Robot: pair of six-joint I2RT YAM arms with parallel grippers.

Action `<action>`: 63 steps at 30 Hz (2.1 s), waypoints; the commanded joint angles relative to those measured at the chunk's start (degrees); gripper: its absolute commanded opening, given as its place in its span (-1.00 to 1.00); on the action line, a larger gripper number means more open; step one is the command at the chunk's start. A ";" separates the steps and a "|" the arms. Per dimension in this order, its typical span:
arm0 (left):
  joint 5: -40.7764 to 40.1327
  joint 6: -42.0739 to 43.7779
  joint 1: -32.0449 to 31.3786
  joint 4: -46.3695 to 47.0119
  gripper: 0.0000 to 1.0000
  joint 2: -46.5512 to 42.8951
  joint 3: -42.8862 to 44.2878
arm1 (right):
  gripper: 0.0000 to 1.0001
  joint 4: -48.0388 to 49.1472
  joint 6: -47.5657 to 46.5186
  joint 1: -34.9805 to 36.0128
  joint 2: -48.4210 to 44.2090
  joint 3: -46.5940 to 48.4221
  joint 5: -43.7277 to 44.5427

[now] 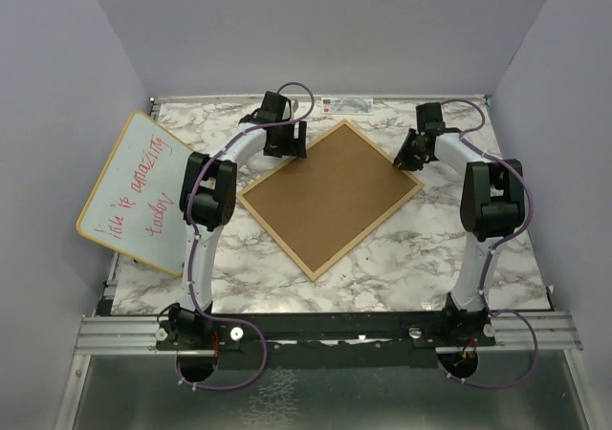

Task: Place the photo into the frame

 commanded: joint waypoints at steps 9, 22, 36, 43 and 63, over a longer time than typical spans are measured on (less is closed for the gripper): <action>1.14 -0.23 -0.37 -2.28 0.62 3.41 -1.61 | -0.50 -7.75 -2.78 2.42 4.38 -3.42 -0.81; 1.41 -0.50 -0.84 -2.34 0.62 3.99 -1.16 | -0.84 -11.59 -3.53 4.84 5.44 -4.62 5.35; 0.14 -0.52 -0.84 -2.43 0.62 4.02 -1.29 | -0.50 -16.82 -6.77 6.94 1.86 3.72 17.64; 0.15 -0.50 -0.84 -2.43 0.62 4.04 -1.34 | -0.51 -17.89 -6.61 8.10 1.49 2.69 18.98; 2.20 -0.83 -0.99 -2.26 0.62 3.77 -2.53 | -0.47 -18.62 -5.61 7.27 10.38 1.32 7.39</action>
